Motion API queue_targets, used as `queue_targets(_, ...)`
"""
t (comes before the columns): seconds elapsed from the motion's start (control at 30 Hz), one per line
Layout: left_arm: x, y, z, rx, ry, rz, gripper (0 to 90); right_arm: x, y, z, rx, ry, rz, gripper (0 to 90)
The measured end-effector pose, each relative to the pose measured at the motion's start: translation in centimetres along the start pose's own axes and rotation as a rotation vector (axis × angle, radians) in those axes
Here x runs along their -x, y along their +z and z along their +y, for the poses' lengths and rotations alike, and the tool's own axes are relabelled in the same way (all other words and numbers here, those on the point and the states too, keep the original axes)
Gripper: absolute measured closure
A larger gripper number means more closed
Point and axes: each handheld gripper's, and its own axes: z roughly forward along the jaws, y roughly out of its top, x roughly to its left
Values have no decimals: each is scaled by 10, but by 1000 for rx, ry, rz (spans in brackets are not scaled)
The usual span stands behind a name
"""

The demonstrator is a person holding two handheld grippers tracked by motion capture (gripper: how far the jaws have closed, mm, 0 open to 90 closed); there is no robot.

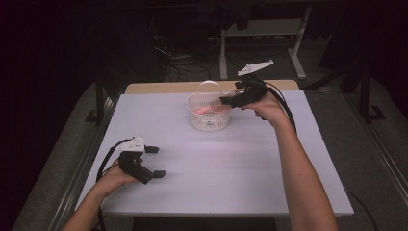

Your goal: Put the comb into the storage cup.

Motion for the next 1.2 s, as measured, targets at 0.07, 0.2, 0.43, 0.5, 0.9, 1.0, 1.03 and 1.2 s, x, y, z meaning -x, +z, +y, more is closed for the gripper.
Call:
queue_targets(0.07,-1,0,0,4,-3,2,0,0,-5,0,8,5,4,72)
queue_targets(0.2,-1,-1,1,9,-7,6,0,0,-15,0,24,16,12,72)
queue_targets(0.43,-2,-3,3,22,-16,15,0,1,-30,-7,20,21,10,72)
queue_targets(0.5,-3,-4,3,20,-17,20,0,1,-36,-9,25,27,11,71)
queue_targets(0.9,-3,-7,1,21,-25,40,0,-2,-55,-29,38,64,11,26)
queue_targets(1.0,-2,-8,0,18,-29,43,0,-4,-56,-34,32,66,7,20)
queue_targets(1.03,-2,-8,0,19,-29,43,0,-4,-56,-36,32,65,6,17)
queue_targets(1.2,-2,-9,-1,19,-33,50,0,-10,-56,-45,9,72,2,1)
